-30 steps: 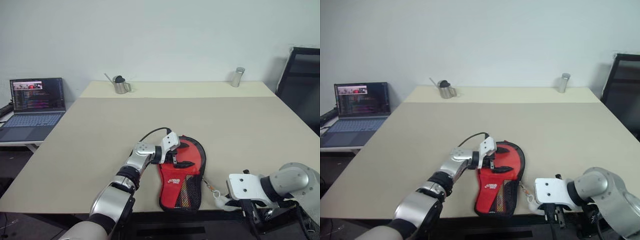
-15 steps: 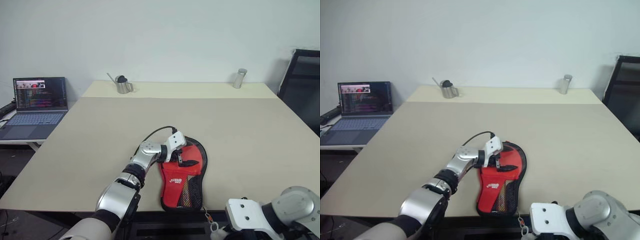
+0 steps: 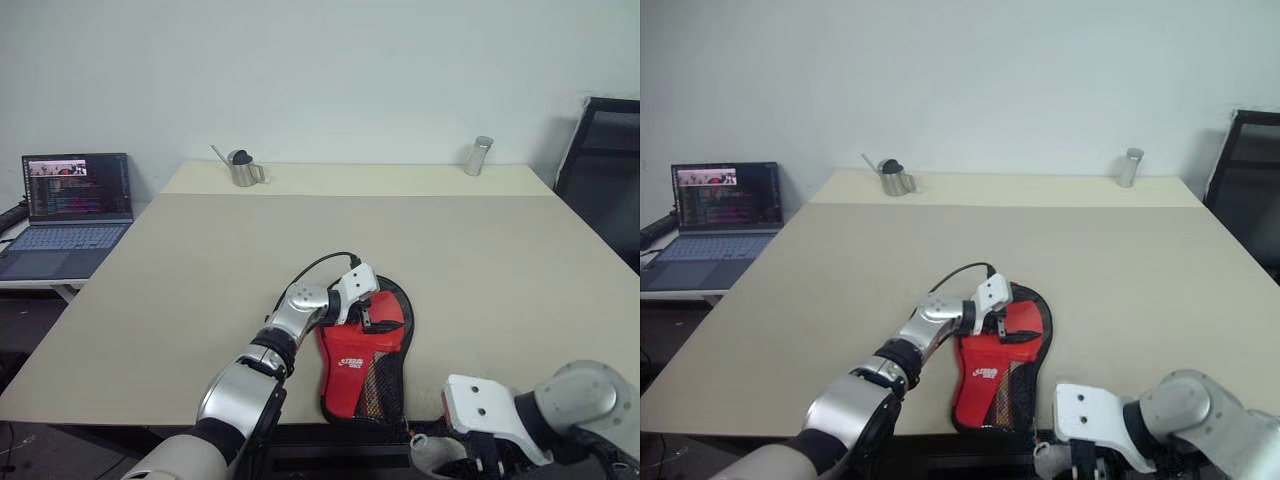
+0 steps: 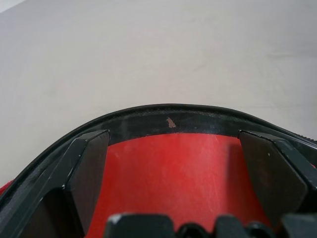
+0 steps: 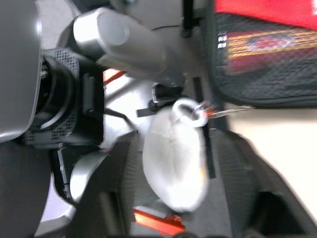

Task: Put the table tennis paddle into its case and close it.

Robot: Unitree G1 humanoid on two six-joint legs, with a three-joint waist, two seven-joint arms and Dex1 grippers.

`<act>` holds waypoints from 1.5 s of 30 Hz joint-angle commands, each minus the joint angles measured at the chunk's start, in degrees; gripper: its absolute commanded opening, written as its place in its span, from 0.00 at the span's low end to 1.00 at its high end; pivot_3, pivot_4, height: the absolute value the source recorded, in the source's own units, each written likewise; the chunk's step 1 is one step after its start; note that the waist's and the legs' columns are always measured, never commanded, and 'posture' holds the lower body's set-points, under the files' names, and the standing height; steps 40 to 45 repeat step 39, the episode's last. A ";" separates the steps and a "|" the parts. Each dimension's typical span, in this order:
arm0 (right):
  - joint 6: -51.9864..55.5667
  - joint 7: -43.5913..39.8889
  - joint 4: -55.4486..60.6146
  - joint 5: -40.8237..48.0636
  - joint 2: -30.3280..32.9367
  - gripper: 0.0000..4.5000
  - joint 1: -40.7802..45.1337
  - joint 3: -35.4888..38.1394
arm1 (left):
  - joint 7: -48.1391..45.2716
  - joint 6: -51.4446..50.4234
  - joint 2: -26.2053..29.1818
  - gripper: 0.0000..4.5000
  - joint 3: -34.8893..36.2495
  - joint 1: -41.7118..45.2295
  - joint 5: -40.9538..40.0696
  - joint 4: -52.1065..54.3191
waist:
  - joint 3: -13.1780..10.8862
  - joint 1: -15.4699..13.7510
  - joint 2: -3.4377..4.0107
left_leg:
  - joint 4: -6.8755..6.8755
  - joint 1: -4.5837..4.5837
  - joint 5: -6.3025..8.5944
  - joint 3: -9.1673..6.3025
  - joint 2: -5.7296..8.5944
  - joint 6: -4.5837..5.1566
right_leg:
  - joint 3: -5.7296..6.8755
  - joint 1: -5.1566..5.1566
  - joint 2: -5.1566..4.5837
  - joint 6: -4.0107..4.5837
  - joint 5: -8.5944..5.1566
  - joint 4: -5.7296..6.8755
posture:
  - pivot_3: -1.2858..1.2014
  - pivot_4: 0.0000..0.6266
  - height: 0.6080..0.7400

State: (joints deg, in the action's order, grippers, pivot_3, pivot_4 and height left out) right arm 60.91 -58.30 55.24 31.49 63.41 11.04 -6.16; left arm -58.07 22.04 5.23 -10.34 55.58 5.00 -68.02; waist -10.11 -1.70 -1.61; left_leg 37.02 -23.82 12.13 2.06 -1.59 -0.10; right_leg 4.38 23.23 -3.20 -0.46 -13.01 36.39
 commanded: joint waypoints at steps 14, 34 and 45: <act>-26.18 11.09 -40.03 -6.56 -21.23 0.99 13.15 8.18 | -8.71 -13.62 9.07 1.00 4.80 -13.35 -10.07 29.86 | -0.09 1.36 -0.13 | -0.17 -0.12 0.03 0.18 -0.14 -0.03 | -0.17 0.35 0.17 -0.24 0.16 0.10 | 0.52 0.24 1.00; -44.01 -6.22 -76.05 -12.32 -22.28 0.99 27.37 7.22 | 2.02 -35.10 26.21 1.00 13.55 -36.62 -19.94 72.64 | -0.28 0.75 -0.08 | -0.18 -0.17 0.03 0.75 -0.15 -0.03 | -0.65 0.85 0.17 -0.16 0.07 0.58 | 0.52 0.24 1.00; -42.68 -6.71 -75.71 -13.83 -20.83 0.99 28.04 6.88 | 4.75 -32.55 25.08 1.00 13.11 -38.44 -18.70 70.30 | -0.30 1.14 -0.04 | -0.17 -0.15 0.03 0.82 -0.24 -0.03 | -0.64 0.88 0.23 -0.15 0.07 0.64 | 0.52 0.24 1.00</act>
